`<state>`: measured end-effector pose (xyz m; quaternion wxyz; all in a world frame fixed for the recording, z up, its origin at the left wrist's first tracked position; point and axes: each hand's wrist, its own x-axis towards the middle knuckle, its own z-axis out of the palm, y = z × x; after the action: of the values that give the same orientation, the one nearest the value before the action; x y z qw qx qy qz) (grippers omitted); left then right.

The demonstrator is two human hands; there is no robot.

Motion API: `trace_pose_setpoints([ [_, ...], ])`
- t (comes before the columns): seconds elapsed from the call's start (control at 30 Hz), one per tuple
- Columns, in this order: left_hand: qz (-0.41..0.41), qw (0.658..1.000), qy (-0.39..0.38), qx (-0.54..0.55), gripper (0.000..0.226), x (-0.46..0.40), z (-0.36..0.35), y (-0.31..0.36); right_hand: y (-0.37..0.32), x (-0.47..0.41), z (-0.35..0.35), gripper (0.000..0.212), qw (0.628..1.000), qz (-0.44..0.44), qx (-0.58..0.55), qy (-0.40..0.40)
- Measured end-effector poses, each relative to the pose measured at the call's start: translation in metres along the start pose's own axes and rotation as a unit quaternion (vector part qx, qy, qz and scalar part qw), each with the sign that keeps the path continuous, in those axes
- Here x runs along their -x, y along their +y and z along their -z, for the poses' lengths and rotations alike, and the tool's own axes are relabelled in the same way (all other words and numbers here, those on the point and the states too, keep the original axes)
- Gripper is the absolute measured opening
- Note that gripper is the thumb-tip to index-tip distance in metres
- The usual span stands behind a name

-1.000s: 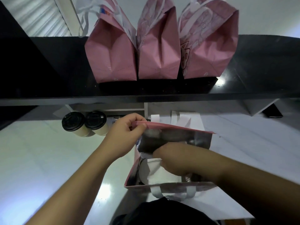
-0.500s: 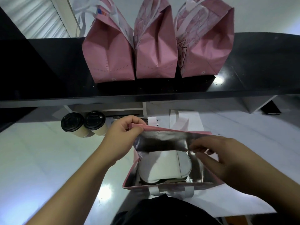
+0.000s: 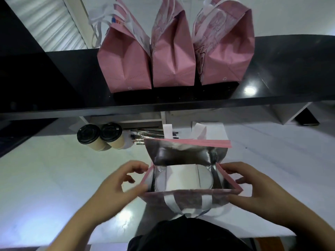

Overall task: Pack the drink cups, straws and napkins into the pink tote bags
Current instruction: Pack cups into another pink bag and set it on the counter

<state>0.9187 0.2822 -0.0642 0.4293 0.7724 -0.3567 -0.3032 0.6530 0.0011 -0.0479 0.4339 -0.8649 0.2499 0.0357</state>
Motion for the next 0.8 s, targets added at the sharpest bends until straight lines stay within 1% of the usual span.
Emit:
trace_pose_setpoints([
  [0.03,-0.001,0.999,-0.03,-0.031,0.053,0.007,-0.003,-0.004,0.0,-0.002,-0.002,0.066,1.0,0.006,-0.019,0.002],
  [0.07,-0.001,0.999,-0.037,-0.039,0.061,0.01,-0.007,-0.005,-0.001,-0.005,-0.003,0.062,0.999,0.012,-0.04,0.004],
  [0.13,-0.01,1.0,-0.022,-0.012,0.065,0.008,-0.014,-0.002,0.001,-0.01,-0.007,0.055,0.997,0.018,-0.07,0.001],
  [0.23,-0.012,0.998,-0.028,0.05,0.062,0.002,-0.021,0.0,0.007,-0.017,-0.015,0.051,0.997,0.019,-0.081,0.006],
  [0.3,-0.01,0.996,-0.037,0.081,0.06,-0.001,-0.026,0.0,0.009,-0.021,-0.022,0.05,0.994,0.023,-0.105,0.029],
  [0.37,-0.005,0.99,-0.04,0.136,0.049,-0.002,-0.031,0.001,0.009,-0.024,-0.028,0.047,0.987,0.015,-0.148,0.053],
  [0.47,0.017,0.98,0.011,0.197,0.037,-0.007,-0.036,-0.003,0.012,-0.026,-0.036,0.026,0.979,-0.013,-0.19,0.078],
  [0.5,0.025,0.978,0.033,0.203,0.036,-0.009,-0.037,-0.005,0.013,-0.026,-0.038,0.023,0.971,-0.022,-0.219,0.09],
  [0.53,0.03,0.977,0.049,0.205,0.04,-0.01,-0.037,-0.008,0.013,-0.026,-0.039,0.026,0.959,-0.028,-0.262,0.103],
  [0.6,0.037,0.979,0.054,0.196,0.06,-0.013,-0.034,-0.011,0.014,-0.026,-0.039,0.043,0.94,-0.042,-0.317,0.123],
  [0.67,0.037,0.988,0.037,0.144,0.079,-0.017,-0.029,-0.012,0.016,-0.028,-0.035,0.062,0.95,-0.043,-0.283,0.126],
  [0.7,0.032,0.993,0.031,0.106,0.082,-0.02,-0.026,-0.012,0.018,-0.029,-0.033,0.066,0.958,-0.034,-0.258,0.121],
  [0.73,0.023,0.997,0.029,0.069,0.082,-0.023,-0.024,-0.011,0.019,-0.03,-0.031,0.066,0.965,-0.022,-0.234,0.117],
  [0.8,-0.001,0.999,0.039,0.013,0.075,-0.028,-0.021,-0.008,0.019,-0.033,-0.029,0.055,0.976,0.001,-0.172,0.134],
])
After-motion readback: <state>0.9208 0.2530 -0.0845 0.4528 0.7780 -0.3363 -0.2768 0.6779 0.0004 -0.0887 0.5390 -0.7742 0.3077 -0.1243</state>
